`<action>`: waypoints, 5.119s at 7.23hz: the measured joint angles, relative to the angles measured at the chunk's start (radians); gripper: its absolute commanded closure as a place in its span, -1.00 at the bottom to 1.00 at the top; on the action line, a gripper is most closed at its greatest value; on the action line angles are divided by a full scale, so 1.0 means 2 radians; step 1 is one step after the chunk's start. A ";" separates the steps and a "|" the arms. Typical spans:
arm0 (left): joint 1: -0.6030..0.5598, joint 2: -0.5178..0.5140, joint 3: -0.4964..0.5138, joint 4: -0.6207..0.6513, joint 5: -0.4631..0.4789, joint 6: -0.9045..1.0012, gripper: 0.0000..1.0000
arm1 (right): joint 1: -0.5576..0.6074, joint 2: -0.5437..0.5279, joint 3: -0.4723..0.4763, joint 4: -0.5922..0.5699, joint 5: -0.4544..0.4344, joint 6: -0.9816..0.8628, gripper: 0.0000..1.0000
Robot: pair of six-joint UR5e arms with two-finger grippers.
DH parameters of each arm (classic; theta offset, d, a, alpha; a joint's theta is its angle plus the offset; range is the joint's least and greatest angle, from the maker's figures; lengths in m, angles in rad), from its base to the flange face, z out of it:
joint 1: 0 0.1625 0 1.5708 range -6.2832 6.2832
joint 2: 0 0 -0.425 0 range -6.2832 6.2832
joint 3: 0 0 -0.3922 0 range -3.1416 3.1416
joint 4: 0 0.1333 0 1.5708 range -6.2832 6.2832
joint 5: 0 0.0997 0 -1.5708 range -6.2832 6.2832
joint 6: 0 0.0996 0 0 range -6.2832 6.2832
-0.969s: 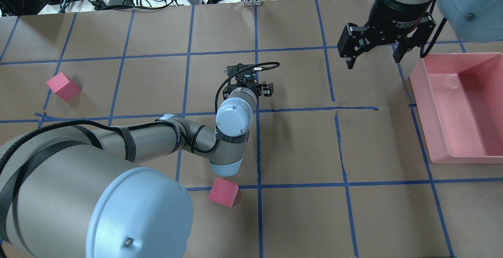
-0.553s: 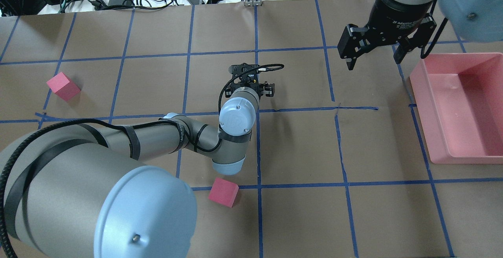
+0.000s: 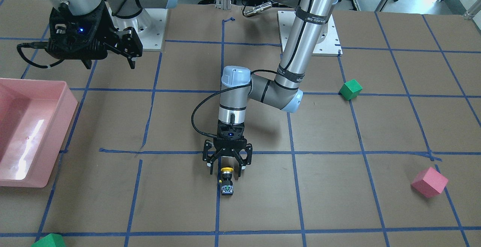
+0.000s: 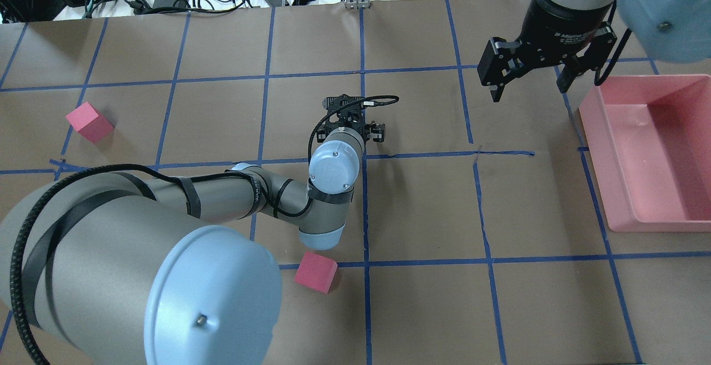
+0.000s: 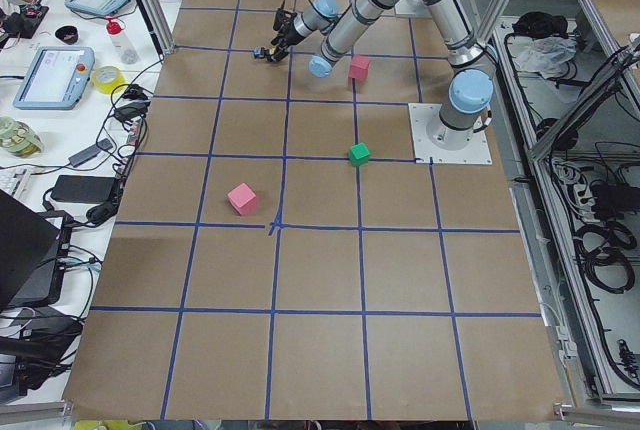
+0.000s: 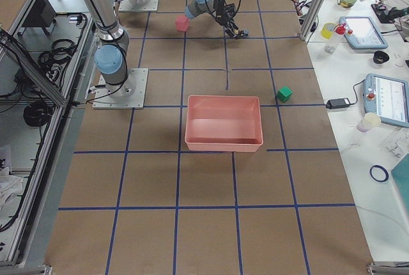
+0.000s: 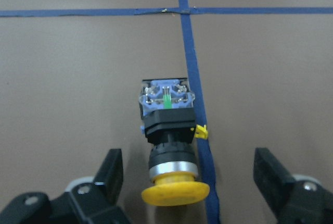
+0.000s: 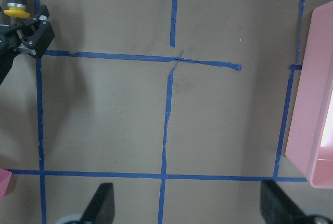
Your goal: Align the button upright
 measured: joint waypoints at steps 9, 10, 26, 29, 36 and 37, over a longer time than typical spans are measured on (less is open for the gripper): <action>0.043 0.079 0.024 -0.137 -0.057 -0.048 1.00 | 0.000 -0.004 -0.002 0.000 -0.013 -0.002 -1.00; 0.052 0.102 0.049 -0.231 -0.084 -0.092 1.00 | 0.000 -0.005 -0.002 -0.001 -0.010 -0.006 -1.00; 0.141 0.072 0.147 -0.741 -0.482 -0.313 1.00 | 0.003 -0.005 0.003 -0.009 0.025 -0.006 -1.00; 0.142 0.068 0.146 -0.737 -0.472 -0.302 -0.61 | 0.003 -0.005 0.004 -0.009 0.023 -0.001 -1.00; 0.175 0.124 0.189 -0.683 -0.426 -0.295 -1.00 | 0.003 -0.005 0.006 -0.006 0.016 0.001 -1.00; 0.181 0.143 0.199 -0.700 -0.423 -0.275 -1.00 | 0.003 -0.005 0.006 -0.006 0.016 0.001 -1.00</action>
